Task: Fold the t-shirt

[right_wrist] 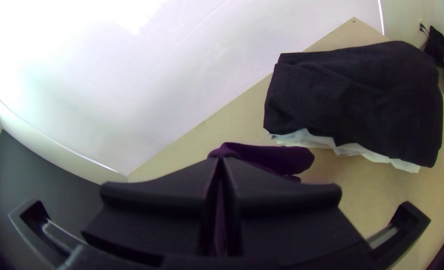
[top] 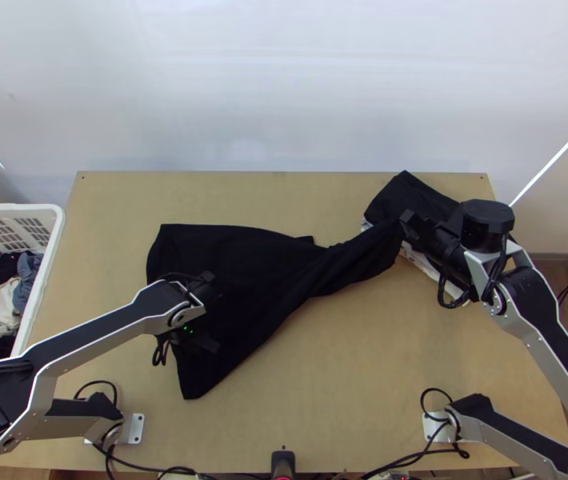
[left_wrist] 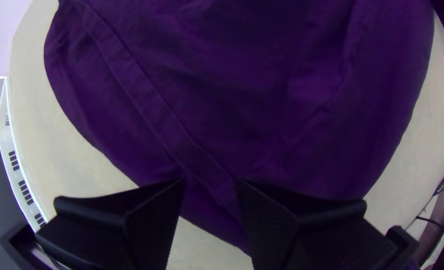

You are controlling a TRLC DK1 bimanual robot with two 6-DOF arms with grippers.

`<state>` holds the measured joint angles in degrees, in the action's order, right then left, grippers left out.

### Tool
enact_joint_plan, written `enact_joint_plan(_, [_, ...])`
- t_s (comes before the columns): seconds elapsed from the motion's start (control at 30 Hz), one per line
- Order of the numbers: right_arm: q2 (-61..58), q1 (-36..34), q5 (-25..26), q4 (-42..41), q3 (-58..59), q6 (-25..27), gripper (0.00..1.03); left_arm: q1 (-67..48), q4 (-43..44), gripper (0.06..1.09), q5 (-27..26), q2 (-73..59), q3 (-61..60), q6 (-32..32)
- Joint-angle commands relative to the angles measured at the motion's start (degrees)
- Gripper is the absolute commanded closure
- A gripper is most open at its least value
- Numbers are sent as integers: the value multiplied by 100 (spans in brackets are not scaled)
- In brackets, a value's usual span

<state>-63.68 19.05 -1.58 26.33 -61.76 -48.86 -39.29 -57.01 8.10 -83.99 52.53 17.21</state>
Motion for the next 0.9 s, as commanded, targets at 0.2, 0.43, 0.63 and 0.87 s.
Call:
enact_joint_plan(0.2, [75,-33,-9,-5,58,-1,100,-334,-275,54,87,-153,266,186])
enact_joint_plan(0.43, [128,-112,-17,-5,85,35,100,-334,-451,54,157,-109,99,186])
enact_joint_plan(0.63, [128,-112,-17,-5,6,43,100,-369,-319,54,386,-162,-68,195])
enact_joint_plan(0.87, [154,-121,-17,-5,6,43,100,-387,-302,64,377,-162,-77,230])
